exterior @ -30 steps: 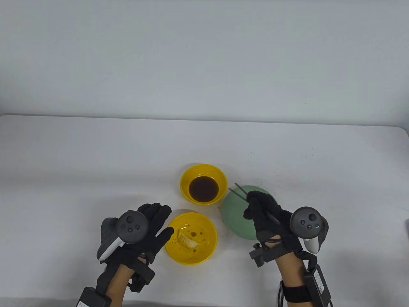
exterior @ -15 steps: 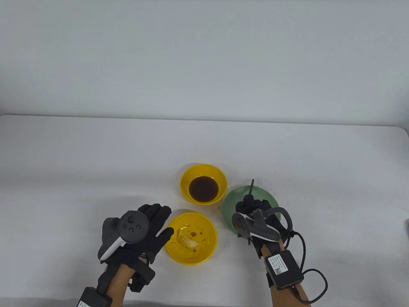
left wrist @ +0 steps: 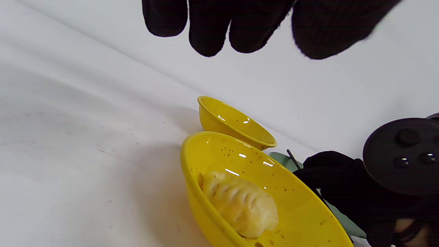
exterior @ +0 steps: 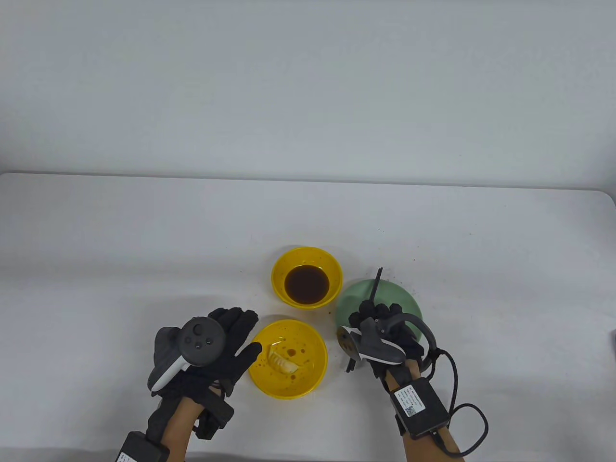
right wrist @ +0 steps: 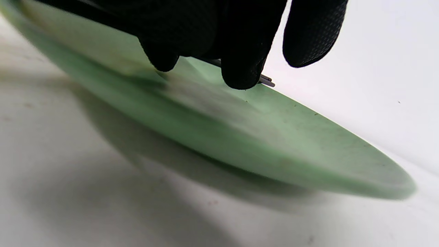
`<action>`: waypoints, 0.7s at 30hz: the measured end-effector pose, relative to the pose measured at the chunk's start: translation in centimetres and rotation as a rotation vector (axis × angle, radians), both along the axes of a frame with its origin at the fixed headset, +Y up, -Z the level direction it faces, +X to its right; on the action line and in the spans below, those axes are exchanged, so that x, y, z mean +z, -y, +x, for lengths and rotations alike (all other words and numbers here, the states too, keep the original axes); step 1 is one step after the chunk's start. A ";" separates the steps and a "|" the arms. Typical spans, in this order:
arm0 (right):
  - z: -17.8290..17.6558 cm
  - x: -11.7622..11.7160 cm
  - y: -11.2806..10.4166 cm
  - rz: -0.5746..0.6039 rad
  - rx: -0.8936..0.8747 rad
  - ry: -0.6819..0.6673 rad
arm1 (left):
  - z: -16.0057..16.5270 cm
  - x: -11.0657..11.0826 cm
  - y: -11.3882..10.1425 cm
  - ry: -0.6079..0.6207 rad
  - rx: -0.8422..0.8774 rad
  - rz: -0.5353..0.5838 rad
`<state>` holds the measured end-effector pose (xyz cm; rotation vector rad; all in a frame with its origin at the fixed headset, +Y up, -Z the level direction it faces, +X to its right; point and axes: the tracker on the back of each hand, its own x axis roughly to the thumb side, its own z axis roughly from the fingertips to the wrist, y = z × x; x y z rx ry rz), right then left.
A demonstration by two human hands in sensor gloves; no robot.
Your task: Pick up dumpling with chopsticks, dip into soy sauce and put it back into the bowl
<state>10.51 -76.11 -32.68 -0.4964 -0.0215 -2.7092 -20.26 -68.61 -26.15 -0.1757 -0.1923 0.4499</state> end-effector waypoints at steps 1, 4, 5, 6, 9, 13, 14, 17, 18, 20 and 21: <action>0.1 0.0 -0.3 0.003 -0.018 0.003 | 0.0 0.0 0.0 0.000 0.001 0.000; 1.0 0.4 -1.8 0.026 -0.130 0.032 | 0.0 0.0 0.0 0.001 0.006 0.003; 1.4 0.6 -2.4 0.030 -0.182 0.035 | 0.0 0.0 -0.1 0.003 0.008 0.006; 1.7 0.8 -2.9 0.042 -0.219 0.029 | 0.0 0.0 -0.1 0.005 0.009 0.009; 2.8 1.9 -5.2 0.066 -0.443 -0.004 | 0.3 0.2 -0.3 0.024 0.015 0.028; 3.1 3.9 -7.5 -0.083 -0.979 -0.150 | 1.0 0.8 -1.0 0.082 0.076 0.100; 2.7 4.4 -7.9 -0.164 -1.086 -0.193 | 1.2 0.9 -1.2 0.093 0.080 0.120; 1.1 5.4 -8.4 -0.248 -1.031 -0.262 | 1.3 1.1 -1.3 0.109 0.094 0.141; 0.8 5.7 -8.3 -0.243 -0.973 -0.258 | 1.3 1.1 -1.3 0.111 0.097 0.136; 0.3 6.5 -8.0 -0.255 -0.796 -0.245 | 1.2 1.0 -1.1 0.113 0.093 0.122; 0.2 6.9 -7.8 -0.268 -0.770 -0.243 | 1.2 0.9 -1.0 0.115 0.090 0.115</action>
